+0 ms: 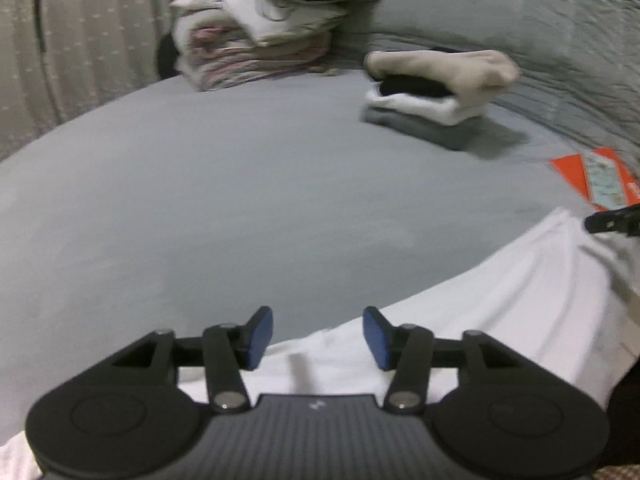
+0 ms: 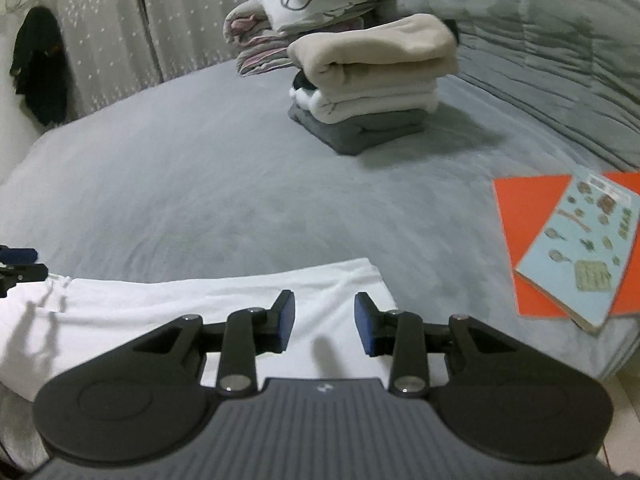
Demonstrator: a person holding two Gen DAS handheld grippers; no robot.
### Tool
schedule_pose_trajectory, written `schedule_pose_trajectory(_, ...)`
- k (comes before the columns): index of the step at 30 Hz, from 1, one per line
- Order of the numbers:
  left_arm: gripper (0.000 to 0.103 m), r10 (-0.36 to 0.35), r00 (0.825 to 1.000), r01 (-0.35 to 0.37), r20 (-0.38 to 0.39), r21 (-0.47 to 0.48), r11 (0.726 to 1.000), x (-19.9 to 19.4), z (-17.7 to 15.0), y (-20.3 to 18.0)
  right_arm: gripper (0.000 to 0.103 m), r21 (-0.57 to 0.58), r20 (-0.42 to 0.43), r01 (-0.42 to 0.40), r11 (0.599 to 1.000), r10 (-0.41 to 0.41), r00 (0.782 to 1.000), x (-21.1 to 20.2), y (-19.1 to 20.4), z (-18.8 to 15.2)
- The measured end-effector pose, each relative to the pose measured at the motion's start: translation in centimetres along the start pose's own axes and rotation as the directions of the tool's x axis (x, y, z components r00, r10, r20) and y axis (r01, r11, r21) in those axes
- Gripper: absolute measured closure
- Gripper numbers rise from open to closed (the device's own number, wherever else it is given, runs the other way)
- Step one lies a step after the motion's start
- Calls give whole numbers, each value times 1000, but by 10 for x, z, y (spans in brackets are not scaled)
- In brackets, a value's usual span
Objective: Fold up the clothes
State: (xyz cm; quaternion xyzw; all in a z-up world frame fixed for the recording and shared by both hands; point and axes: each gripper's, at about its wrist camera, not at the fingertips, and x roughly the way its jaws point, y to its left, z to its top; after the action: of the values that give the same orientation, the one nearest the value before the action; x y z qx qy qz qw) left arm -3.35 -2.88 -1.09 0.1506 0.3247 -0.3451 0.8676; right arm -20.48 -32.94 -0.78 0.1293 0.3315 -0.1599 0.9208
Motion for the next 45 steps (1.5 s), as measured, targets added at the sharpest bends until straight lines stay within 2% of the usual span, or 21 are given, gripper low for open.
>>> schedule_pose_trajectory(4, 44, 81, 997, -81, 5, -29, 996, -2, -9, 27, 66, -58, -19, -75, 996, 74, 997, 12, 10, 5)
schedule_pose_trajectory(8, 44, 130, 991, -128, 14, -65, 990, -5, -17, 49, 66, -137, -65, -195, 971, 188, 980, 22, 28, 10)
schedule_pose_trajectory(14, 44, 160, 987, -158, 18, -99, 982, -7, -22, 70, 66, -277, -102, -331, 902, 314, 944, 34, 69, 18)
schedule_pose_trajectory(19, 44, 177, 984, -175, 4, -119, 977, -1, -28, 81, 66, -336, -143, -414, 846, 389, 910, 46, 100, 10)
schedule_pose_trajectory(22, 44, 163, 987, -161, 3, -139, 977, 4, -30, 88, 67, -368, -166, -414, 832, 379, 910, 57, 110, 5)
schedule_pose_trajectory(23, 45, 150, 989, -148, 3, -154, 977, 5, -30, 91, 70, -376, -174, -413, 830, 374, 911, 59, 112, 3)
schedule_pose_trajectory(24, 46, 136, 991, -134, 0, -172, 976, 6, -31, 94, 79, -384, -180, -410, 827, 369, 912, 61, 114, 2)
schedule_pose_trajectory(26, 63, 113, 994, -113, -10, -202, 973, 10, -34, 98, 88, -407, -177, -400, 821, 359, 916, 63, 117, -3)
schedule_pose_trajectory(28, 75, 102, 995, -103, -17, -216, 971, 13, -36, 100, 94, -431, -165, -390, 813, 354, 920, 61, 118, -7)
schedule_pose_trajectory(29, 85, 99, 995, -99, -13, -216, 971, 13, -37, 99, 99, -442, -159, -387, 810, 353, 922, 59, 117, -9)
schedule_pose_trajectory(31, 96, 96, 995, -93, 2, -223, 970, 12, -40, 98, 102, -453, -146, -380, 807, 353, 924, 57, 116, -12)
schedule_pose_trajectory(41, 98, 126, 986, -91, 105, -290, 953, -4, -50, 99, 103, -454, -7, -326, 829, 362, 932, 36, 110, -11)
schedule_pose_trajectory(45, 98, 145, 984, -110, 107, -286, 952, 0, -50, 98, 103, -463, 20, -294, 836, 341, 940, 40, 113, -11)
